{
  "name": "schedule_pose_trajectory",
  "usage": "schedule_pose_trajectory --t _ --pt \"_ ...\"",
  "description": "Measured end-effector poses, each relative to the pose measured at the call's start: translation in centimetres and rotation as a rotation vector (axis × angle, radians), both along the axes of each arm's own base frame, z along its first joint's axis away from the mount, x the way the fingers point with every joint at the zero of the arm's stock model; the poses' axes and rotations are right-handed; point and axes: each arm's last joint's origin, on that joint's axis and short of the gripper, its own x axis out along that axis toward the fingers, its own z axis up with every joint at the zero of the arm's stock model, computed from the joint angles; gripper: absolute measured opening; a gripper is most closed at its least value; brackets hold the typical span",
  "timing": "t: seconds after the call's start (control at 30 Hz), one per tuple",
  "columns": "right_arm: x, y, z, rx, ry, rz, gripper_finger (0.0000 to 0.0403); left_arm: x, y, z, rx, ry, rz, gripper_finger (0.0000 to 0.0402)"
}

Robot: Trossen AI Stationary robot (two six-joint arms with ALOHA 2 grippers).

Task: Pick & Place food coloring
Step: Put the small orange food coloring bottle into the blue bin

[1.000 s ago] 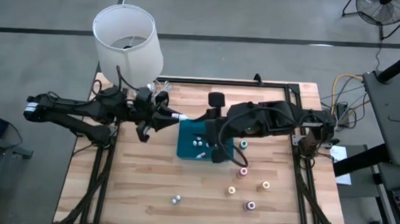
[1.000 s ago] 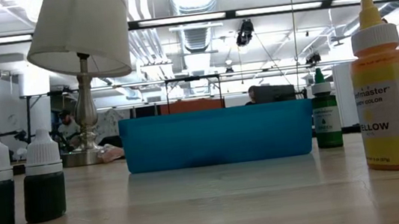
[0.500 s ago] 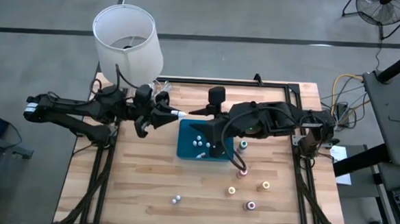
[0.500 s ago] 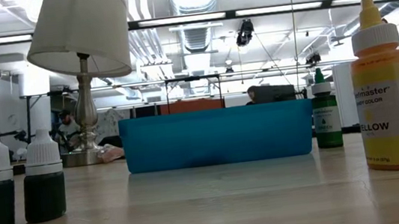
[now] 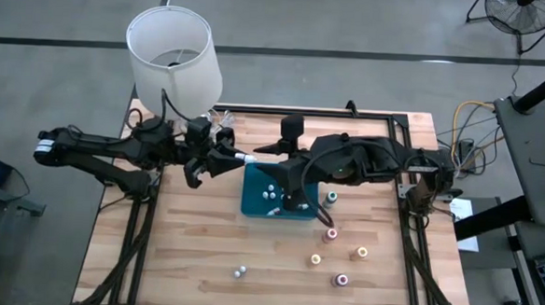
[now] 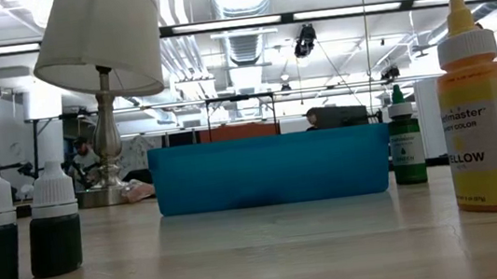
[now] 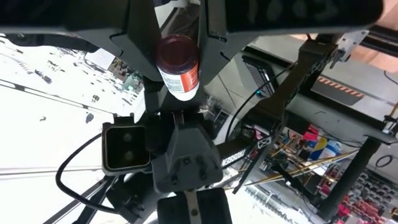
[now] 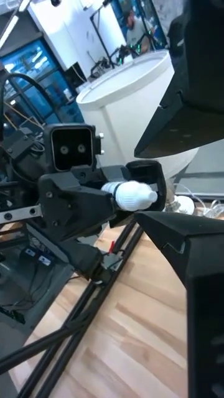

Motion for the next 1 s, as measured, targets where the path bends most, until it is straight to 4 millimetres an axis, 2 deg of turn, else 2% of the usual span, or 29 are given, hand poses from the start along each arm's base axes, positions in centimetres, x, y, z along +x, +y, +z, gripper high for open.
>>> schedule_pose_trajectory --t 1.0 --pt "0.85 -0.71 -0.57 0.042 -0.018 0.008 0.0137 0.57 0.02 0.00 -0.012 -0.033 -0.002 0.0057"
